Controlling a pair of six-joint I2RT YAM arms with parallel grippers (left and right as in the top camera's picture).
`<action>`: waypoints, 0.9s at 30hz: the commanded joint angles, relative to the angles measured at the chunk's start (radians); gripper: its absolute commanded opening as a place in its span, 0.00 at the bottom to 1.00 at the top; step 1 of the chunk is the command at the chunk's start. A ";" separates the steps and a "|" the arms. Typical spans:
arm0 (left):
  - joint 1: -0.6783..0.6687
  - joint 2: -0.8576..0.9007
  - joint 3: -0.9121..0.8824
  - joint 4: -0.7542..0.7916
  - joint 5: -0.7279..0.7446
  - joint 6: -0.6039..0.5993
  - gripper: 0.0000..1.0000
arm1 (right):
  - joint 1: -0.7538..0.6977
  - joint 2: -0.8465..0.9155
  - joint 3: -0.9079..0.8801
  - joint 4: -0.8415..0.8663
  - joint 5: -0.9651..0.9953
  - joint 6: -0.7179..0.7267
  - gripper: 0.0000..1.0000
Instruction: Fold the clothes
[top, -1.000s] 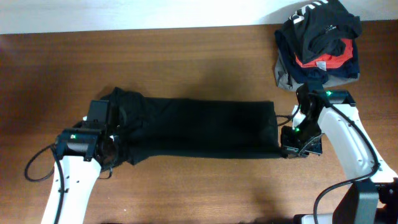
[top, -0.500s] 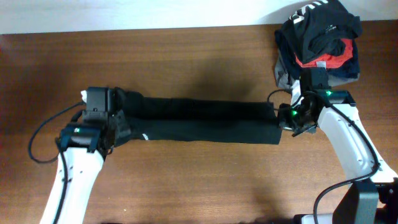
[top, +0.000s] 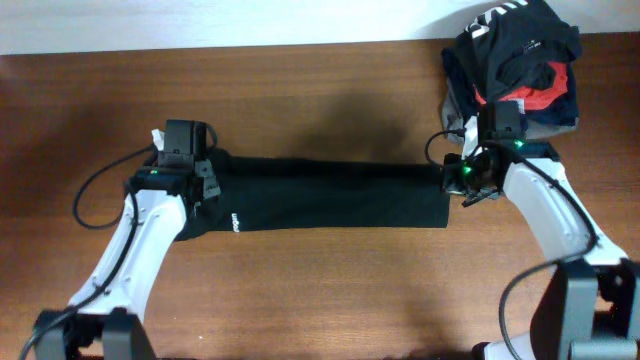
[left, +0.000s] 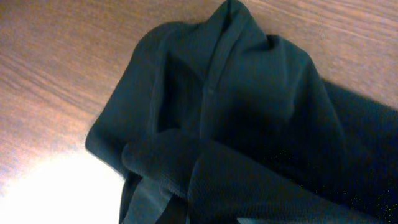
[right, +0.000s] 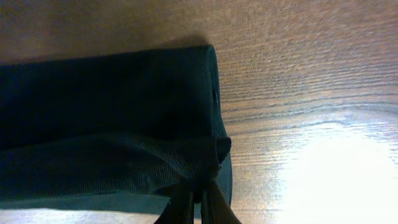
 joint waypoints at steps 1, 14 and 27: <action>0.004 0.047 0.014 0.040 -0.084 0.016 0.01 | -0.005 0.051 0.017 0.018 0.013 0.001 0.04; 0.004 0.147 0.014 0.214 -0.094 0.016 0.41 | 0.047 0.150 0.017 0.145 -0.002 -0.024 0.04; 0.005 0.145 0.045 0.226 -0.175 0.086 0.99 | 0.028 0.143 0.098 0.036 -0.018 -0.021 0.79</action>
